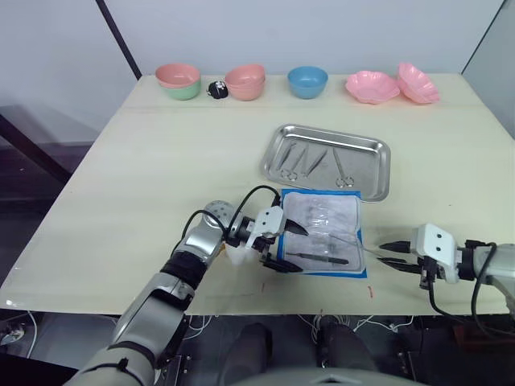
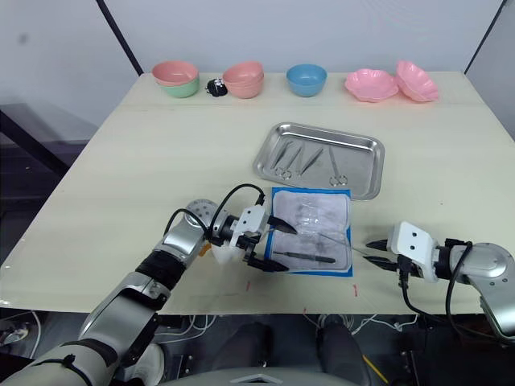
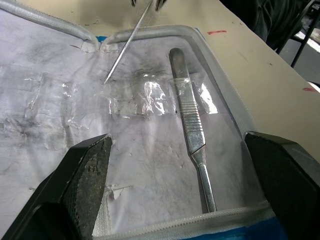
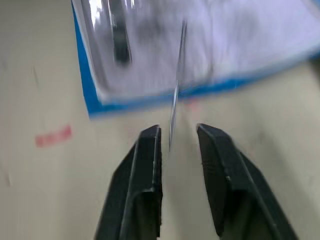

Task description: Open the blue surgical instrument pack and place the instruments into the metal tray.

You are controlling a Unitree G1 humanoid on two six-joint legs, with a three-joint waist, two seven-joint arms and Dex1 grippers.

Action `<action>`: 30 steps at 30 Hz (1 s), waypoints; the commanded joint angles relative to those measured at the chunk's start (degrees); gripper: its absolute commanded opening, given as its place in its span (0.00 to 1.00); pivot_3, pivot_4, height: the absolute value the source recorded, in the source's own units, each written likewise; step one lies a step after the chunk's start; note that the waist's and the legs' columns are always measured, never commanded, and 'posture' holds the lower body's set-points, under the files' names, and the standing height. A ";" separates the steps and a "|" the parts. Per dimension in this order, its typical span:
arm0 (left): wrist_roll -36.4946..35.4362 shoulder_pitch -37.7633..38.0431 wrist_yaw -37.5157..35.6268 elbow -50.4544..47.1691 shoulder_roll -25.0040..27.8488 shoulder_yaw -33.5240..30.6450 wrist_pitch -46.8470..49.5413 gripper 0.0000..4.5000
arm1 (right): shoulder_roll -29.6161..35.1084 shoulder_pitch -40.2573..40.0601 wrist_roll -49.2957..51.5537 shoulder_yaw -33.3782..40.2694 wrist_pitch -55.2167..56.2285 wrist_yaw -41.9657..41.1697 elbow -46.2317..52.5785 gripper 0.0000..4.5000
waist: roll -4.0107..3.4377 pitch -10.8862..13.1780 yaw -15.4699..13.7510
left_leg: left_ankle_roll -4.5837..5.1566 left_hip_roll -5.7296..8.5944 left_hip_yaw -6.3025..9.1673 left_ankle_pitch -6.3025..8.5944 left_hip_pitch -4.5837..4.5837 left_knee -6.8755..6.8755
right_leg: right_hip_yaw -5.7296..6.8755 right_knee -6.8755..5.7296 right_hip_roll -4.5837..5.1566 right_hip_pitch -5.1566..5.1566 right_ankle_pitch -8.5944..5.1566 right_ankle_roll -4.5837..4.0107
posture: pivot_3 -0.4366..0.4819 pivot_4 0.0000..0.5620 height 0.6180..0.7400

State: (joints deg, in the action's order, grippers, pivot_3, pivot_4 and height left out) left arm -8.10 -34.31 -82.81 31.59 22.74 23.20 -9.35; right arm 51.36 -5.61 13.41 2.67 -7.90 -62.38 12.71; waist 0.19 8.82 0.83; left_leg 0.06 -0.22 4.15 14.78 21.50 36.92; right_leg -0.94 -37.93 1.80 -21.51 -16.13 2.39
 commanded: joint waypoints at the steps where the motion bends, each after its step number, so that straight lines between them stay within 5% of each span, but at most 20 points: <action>1: 6.23 3.25 2.17 8.21 1.96 2.38 2.56 1.00 | 1.48 -0.63 0.43 3.08 2.55 -0.88 0.01 0.59 | -0.01 0.00 0.08 | 0.00 0.00 0.00 0.00 0.00 0.00 | 0.00 -0.01 0.00 0.00 0.00 0.00 | 0.48 0.27 1.00; 5: 6.23 3.27 2.19 8.28 1.84 2.38 2.51 1.00 | 2.51 -2.10 1.94 5.71 3.59 -2.05 -0.52 0.95 | -0.03 -0.02 0.07 | 0.00 0.00 -0.03 0.00 -0.01 0.03 | -0.02 -0.02 -0.01 0.01 0.01 0.00 | 0.48 0.27 1.00; 7: 6.22 3.28 2.19 8.36 1.82 2.42 2.45 1.00 | 2.21 -2.68 3.74 7.70 3.08 -2.13 -0.05 0.98 | -0.03 -0.02 0.08 | 0.00 0.00 -0.02 0.00 0.01 0.08 | -0.01 -0.02 -0.03 0.02 0.02 0.01 | 0.48 0.27 1.00; 14: 6.20 3.19 2.19 8.44 1.56 2.51 2.53 1.00 | -3.02 -2.38 9.59 9.94 0.18 1.14 3.33 0.98 | -0.03 -0.04 0.12 | 0.00 -0.04 -0.02 0.00 0.00 0.10 | -0.02 -0.02 -0.06 0.09 0.04 0.02 | 0.48 0.27 1.00; 23: 6.19 3.24 2.15 8.10 1.96 2.41 2.76 1.00 | -7.77 1.42 5.72 2.26 -0.09 4.27 4.51 0.98 | -0.09 -0.07 0.15 | 0.00 -0.05 -0.03 0.00 -0.01 0.17 | -0.06 -0.03 -0.07 0.08 0.06 0.02 | 0.48 0.27 1.00; 26: 6.14 3.26 2.18 7.99 1.95 2.36 2.87 1.00 | -8.69 3.39 4.63 -0.47 -0.86 4.73 4.29 0.82 | -0.12 -0.10 0.15 | 0.00 -0.05 -0.01 0.00 -0.01 0.18 | -0.04 -0.03 -0.09 0.07 0.07 0.01 | 0.48 0.27 1.00; 28: 6.11 3.28 2.27 7.95 1.97 2.32 2.94 1.00 | -8.72 4.20 3.05 -1.79 -0.73 5.37 4.21 0.63 | -0.14 -0.11 0.14 | 0.00 -0.05 -0.01 0.00 0.00 0.18 | -0.05 -0.03 -0.09 0.06 0.07 0.01 | 0.48 0.27 1.00; 30: 6.07 3.36 2.32 7.89 2.01 2.29 2.96 1.00 | -8.98 5.08 1.93 -3.14 -0.70 5.86 3.70 0.63 | -0.14 -0.12 0.13 | 0.00 -0.05 -0.01 0.00 0.00 0.18 | -0.04 -0.03 -0.09 0.06 0.07 0.01 | 0.48 0.27 1.00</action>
State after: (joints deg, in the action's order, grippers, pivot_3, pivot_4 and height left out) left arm -8.08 -34.47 -82.61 32.23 22.68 23.17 -9.38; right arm 42.53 -1.73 16.63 0.34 -8.69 -57.39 15.77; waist 0.05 8.69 0.96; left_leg 0.06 -0.27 4.14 14.78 21.49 37.10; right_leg -0.98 -37.95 1.71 -21.45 -16.06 2.39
